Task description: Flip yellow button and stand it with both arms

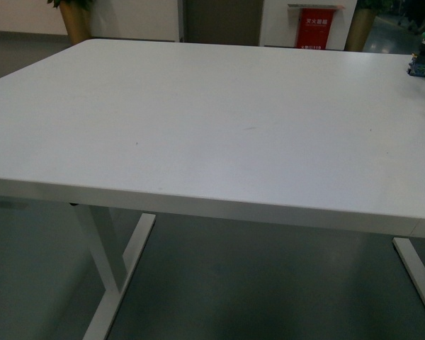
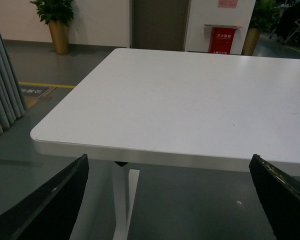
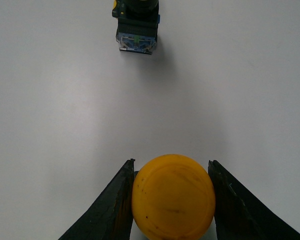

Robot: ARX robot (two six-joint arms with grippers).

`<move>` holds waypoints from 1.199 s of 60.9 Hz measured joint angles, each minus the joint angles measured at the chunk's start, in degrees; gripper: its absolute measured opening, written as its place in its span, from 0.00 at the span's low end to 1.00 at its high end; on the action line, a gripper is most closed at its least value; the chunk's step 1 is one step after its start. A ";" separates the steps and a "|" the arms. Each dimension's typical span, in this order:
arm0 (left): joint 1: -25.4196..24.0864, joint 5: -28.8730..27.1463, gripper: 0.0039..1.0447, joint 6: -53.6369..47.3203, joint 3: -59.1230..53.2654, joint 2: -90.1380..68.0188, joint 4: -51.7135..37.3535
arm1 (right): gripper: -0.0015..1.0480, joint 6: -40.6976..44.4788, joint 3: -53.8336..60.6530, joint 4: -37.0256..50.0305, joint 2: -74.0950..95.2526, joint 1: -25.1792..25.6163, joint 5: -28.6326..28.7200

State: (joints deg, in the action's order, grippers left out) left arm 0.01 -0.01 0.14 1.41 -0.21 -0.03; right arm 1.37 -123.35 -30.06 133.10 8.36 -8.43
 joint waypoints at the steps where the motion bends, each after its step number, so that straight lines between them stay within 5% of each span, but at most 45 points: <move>1: 0.00 0.00 0.94 0.00 0.00 0.00 0.00 | 0.36 -0.04 0.00 0.00 0.00 -0.04 -0.09; 18: 0.00 0.00 0.94 0.00 0.00 0.00 0.00 | 0.36 -0.22 0.00 -0.04 0.02 -0.57 -0.31; 43: 0.00 0.00 0.94 0.00 0.00 0.00 0.00 | 0.95 1.29 0.92 2.16 0.07 -0.02 -1.14; 73: 0.00 0.00 0.94 0.00 0.00 0.00 0.00 | 0.93 5.18 7.78 5.79 -6.71 0.63 4.09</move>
State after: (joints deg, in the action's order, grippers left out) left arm 0.01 -0.01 0.14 1.41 -0.21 -0.03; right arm 6.55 -115.57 -24.27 126.39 8.99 -4.34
